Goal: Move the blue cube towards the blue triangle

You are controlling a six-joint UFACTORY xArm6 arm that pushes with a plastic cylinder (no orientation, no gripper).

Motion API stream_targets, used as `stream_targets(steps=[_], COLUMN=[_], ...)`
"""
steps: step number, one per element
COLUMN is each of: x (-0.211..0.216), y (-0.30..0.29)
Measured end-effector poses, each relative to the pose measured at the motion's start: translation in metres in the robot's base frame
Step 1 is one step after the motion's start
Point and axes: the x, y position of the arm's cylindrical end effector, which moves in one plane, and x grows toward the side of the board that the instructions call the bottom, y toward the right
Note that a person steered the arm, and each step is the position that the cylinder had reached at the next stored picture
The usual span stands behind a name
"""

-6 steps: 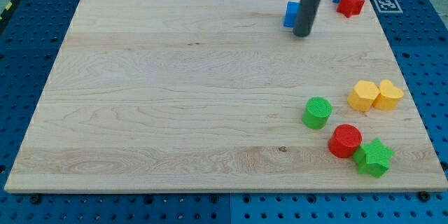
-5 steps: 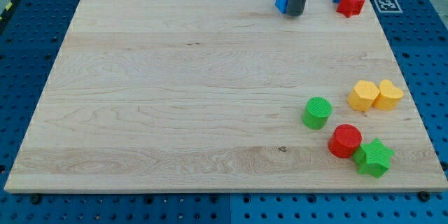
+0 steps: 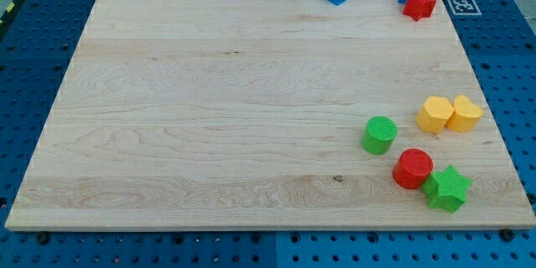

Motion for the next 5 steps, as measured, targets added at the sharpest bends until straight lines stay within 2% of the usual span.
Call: stream_targets(steps=[2, 3, 5], x=[-0.001, -0.002, -0.001], y=[0.095, 0.096, 0.058])
